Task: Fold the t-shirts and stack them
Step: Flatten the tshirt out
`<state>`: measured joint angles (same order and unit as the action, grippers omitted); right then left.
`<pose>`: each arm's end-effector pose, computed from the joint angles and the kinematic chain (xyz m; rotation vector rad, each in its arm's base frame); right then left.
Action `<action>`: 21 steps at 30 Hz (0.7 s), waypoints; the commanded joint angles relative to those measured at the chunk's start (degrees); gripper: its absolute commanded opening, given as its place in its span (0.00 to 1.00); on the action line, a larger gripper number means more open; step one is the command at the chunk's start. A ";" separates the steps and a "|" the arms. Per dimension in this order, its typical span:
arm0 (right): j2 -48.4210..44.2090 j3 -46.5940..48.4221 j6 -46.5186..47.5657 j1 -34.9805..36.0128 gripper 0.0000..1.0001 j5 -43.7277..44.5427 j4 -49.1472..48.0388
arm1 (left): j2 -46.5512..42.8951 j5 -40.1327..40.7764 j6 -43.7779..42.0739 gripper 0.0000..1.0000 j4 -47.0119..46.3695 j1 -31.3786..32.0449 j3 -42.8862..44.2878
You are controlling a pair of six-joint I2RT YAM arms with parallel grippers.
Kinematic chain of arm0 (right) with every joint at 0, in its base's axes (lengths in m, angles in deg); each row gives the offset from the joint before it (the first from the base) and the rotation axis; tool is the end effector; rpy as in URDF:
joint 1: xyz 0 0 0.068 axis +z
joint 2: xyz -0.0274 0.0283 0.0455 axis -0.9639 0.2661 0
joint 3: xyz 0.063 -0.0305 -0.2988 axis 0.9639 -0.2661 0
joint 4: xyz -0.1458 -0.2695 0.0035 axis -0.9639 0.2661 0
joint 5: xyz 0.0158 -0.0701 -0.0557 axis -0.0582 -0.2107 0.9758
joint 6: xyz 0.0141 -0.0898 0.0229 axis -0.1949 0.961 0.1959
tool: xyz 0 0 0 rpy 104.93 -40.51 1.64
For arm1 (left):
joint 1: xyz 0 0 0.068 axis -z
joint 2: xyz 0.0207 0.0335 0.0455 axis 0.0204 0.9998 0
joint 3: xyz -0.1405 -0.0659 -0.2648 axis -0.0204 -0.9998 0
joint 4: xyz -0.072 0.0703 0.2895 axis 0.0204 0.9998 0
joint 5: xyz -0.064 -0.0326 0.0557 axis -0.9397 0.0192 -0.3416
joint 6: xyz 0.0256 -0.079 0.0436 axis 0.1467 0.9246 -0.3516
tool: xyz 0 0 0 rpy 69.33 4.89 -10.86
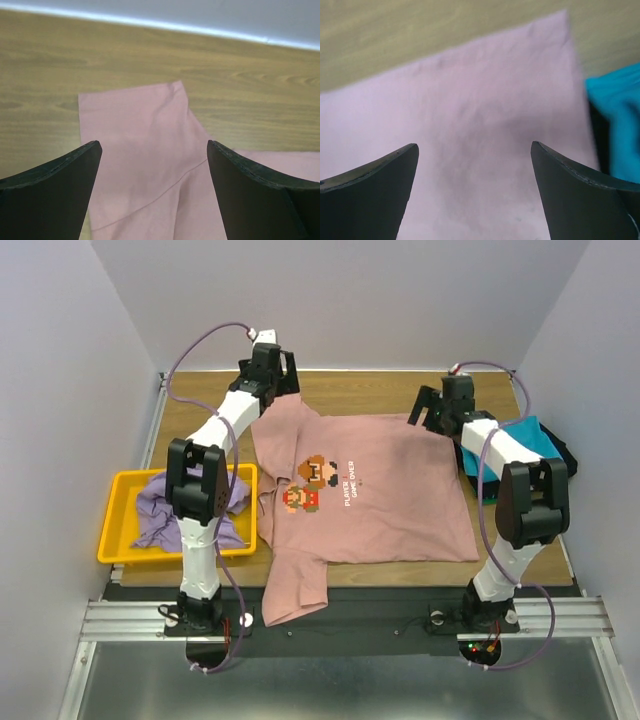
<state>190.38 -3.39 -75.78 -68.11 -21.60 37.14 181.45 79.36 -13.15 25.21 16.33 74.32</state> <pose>0.4973 0.0493 0.2326 0.3397 2.2161 0.1733 0.5861 -0.1672 0.2999 -0.0612 1.9557 -0.1625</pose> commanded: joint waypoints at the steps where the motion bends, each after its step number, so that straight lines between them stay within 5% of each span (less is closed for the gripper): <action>1: 1.17 -3.11 -2.23 1.28 1.00 -3.06 -1.70 | 3.42 -2.18 2.43 0.99 6.78 -1.15 0.60; 21: 6.79 -6.90 -4.17 1.19 1.00 0.54 -1.79 | 24.17 -9.66 5.78 0.99 13.66 -7.56 18.27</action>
<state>197.24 -8.96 -79.52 -66.64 -22.54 36.75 202.68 72.30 -8.04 35.84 10.34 89.27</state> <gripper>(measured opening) 0.998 0.985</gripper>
